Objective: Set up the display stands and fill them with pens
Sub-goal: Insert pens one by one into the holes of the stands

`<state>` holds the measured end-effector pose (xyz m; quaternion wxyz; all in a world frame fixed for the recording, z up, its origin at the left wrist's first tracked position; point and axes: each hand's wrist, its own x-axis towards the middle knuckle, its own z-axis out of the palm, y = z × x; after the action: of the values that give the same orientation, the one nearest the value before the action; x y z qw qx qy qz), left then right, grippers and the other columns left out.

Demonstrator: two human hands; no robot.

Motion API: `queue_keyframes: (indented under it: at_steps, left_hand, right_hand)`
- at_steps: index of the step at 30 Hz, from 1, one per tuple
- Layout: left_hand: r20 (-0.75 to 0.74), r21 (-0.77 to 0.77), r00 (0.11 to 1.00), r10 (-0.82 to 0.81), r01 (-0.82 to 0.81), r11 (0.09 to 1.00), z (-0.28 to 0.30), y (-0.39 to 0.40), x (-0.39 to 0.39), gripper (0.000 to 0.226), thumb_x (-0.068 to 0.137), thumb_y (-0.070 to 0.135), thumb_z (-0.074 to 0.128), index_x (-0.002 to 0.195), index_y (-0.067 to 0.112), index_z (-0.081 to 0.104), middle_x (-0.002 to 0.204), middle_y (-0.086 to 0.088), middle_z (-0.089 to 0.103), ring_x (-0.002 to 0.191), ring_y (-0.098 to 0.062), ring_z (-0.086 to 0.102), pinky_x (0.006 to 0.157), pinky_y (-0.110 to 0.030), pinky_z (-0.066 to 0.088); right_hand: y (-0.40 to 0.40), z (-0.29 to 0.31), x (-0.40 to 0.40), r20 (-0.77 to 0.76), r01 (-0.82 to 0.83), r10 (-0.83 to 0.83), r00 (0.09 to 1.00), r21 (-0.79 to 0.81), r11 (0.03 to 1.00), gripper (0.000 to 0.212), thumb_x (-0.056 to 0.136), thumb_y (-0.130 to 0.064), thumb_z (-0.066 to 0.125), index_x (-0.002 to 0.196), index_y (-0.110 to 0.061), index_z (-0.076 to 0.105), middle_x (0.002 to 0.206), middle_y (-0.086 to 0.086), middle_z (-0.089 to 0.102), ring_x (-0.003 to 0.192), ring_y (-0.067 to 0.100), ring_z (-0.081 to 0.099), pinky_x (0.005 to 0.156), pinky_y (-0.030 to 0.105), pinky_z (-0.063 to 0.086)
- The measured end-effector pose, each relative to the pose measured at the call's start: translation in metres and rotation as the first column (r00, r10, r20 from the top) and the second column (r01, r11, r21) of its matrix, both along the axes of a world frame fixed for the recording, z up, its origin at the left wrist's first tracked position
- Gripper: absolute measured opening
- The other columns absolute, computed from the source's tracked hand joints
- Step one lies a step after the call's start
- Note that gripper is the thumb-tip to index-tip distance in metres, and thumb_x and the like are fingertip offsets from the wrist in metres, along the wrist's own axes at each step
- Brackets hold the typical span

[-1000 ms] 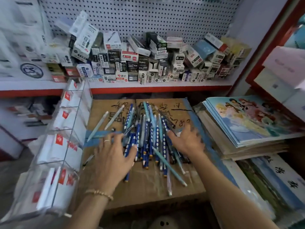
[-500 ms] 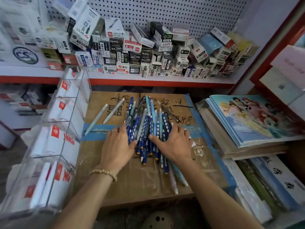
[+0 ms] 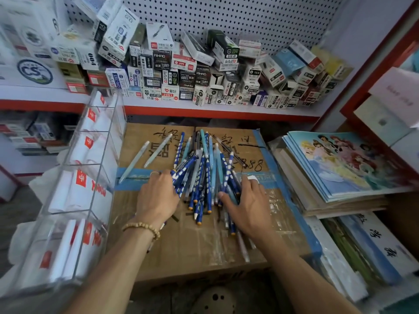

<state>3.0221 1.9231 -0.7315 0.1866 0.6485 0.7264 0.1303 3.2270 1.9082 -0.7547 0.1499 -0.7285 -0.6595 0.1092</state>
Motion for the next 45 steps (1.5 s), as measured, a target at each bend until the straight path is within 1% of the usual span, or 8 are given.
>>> queue_keyframes:
  at_steps: [8,16,21,25,33,38,40,45]
  left_hand:
    - [0.084,0.004,0.996,0.029,-0.029,1.000,0.002,-0.010,-0.007,0.040,0.100,0.009,0.051,0.138,0.003,0.040,0.127,-0.016,0.049,0.083,-0.023,0.060,0.065,-0.027,0.044]
    - [0.182,0.090,0.983,-0.020,0.004,0.996,0.016,-0.016,-0.007,0.015,0.105,0.025,0.042,0.107,0.010,0.043,0.065,0.001,0.047,0.050,-0.008,0.043,0.038,-0.020,0.032]
    - [0.332,0.075,0.943,-0.033,0.008,0.997,0.014,-0.013,0.000,0.036,0.105,0.030,0.042,0.124,0.000,0.045,0.058,0.001,0.043,0.043,-0.010,0.037,0.038,-0.019,0.031]
    - [0.416,0.024,0.909,-0.033,0.025,0.999,0.012,-0.014,0.003,0.029,0.104,0.034,0.041,0.110,0.006,0.048,0.060,0.001,0.040,0.047,-0.013,0.035,0.041,-0.019,0.029]
    - [0.471,-0.011,0.881,-0.045,0.057,0.998,0.014,-0.017,0.015,0.054,0.105,0.039,0.039,0.147,0.007,0.030,0.077,-0.011,0.057,0.078,-0.035,0.065,0.058,-0.030,0.041]
    - [0.495,0.001,0.868,-0.043,0.049,0.999,0.018,-0.014,0.019,0.042,0.104,0.040,0.038,0.134,0.011,0.043,0.073,0.013,0.032,0.060,-0.006,0.043,0.054,-0.019,0.029]
    - [0.507,0.007,0.860,-0.048,0.051,0.999,0.020,-0.014,0.021,0.031,0.104,0.041,0.038,0.123,0.019,0.048,0.072,0.009,0.038,0.063,-0.015,0.050,0.057,-0.029,0.041]
    - [0.624,-0.017,0.781,-0.036,0.059,0.998,0.020,-0.013,0.023,0.065,0.103,0.046,0.040,0.156,0.015,0.018,0.070,0.006,0.038,0.061,-0.009,0.044,0.058,-0.022,0.036]
  right_hand:
    - [0.015,0.003,0.001,-0.128,0.032,-0.033,0.991,-0.009,0.999,0.041,0.102,-0.039,0.049,0.129,-0.009,0.051,0.116,0.010,0.057,0.100,0.030,0.060,0.081,0.040,0.051]
    - [0.029,0.008,0.000,-0.083,0.004,-0.019,0.996,-0.170,0.985,0.043,0.095,-0.051,0.056,0.105,-0.009,0.056,0.097,0.007,0.059,0.089,0.028,0.061,0.073,0.038,0.051]
    - [0.030,0.013,0.009,-0.128,0.020,-0.046,0.991,-0.198,0.980,0.024,0.102,-0.029,0.049,0.093,-0.007,0.052,0.096,0.012,0.063,0.076,0.024,0.056,0.062,0.032,0.042]
    - [0.026,0.014,0.006,-0.068,0.002,-0.017,0.998,-0.215,0.977,0.031,0.098,-0.044,0.055,0.099,-0.012,0.054,0.090,0.005,0.062,0.077,0.021,0.061,0.059,0.032,0.046]
    - [0.032,0.012,0.012,0.077,0.017,-0.006,0.997,-0.141,0.990,0.029,0.104,-0.033,0.042,0.109,-0.007,0.054,0.106,0.012,0.063,0.085,0.029,0.060,0.068,0.034,0.042]
    - [0.030,0.012,0.018,0.145,-0.043,0.063,0.987,-0.139,0.989,0.027,0.104,-0.031,0.045,0.110,-0.006,0.050,0.108,0.013,0.062,0.093,0.033,0.062,0.069,0.033,0.040]
    - [0.031,0.011,0.017,0.171,-0.034,0.058,0.984,-0.140,0.990,0.021,0.105,-0.026,0.040,0.109,-0.007,0.047,0.105,0.015,0.064,0.088,0.033,0.062,0.068,0.037,0.045]
    - [0.034,0.019,0.017,0.176,-0.018,0.055,0.983,-0.205,0.979,0.024,0.104,-0.031,0.045,0.114,-0.009,0.045,0.097,0.008,0.059,0.084,0.028,0.057,0.067,0.034,0.041]
